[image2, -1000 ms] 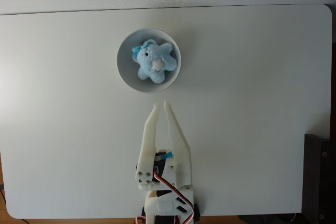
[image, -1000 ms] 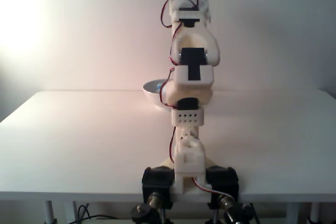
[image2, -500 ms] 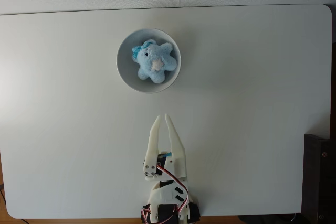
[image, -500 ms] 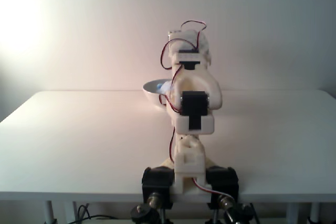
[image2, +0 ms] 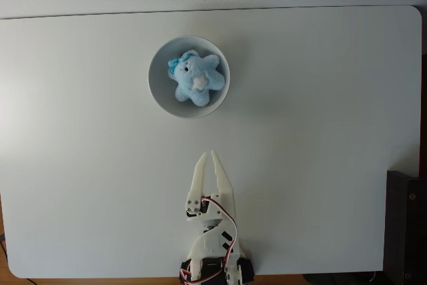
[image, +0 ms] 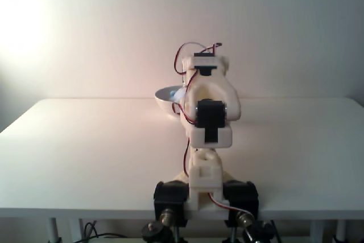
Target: Grasp a skyblue doll and put it into the bowl.
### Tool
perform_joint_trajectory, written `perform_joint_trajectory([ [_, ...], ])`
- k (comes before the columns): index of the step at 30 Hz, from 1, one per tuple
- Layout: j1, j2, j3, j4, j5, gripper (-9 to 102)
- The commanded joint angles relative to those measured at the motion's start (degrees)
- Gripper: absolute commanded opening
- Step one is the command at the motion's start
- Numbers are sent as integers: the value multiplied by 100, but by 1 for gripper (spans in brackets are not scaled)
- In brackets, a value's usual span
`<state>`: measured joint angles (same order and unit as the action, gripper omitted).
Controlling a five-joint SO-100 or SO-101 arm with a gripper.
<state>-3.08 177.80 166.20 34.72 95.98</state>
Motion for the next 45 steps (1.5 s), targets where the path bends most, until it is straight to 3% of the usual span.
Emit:
perform_joint_trajectory([
  [1,18,1784,-589,1072,-44,0],
  [9,26,1784,-1002,3568,-35,0],
  [15,26,1784,-923,4465,-26,0],
  [45,-26,1723,-888,4509,-18,0],
])
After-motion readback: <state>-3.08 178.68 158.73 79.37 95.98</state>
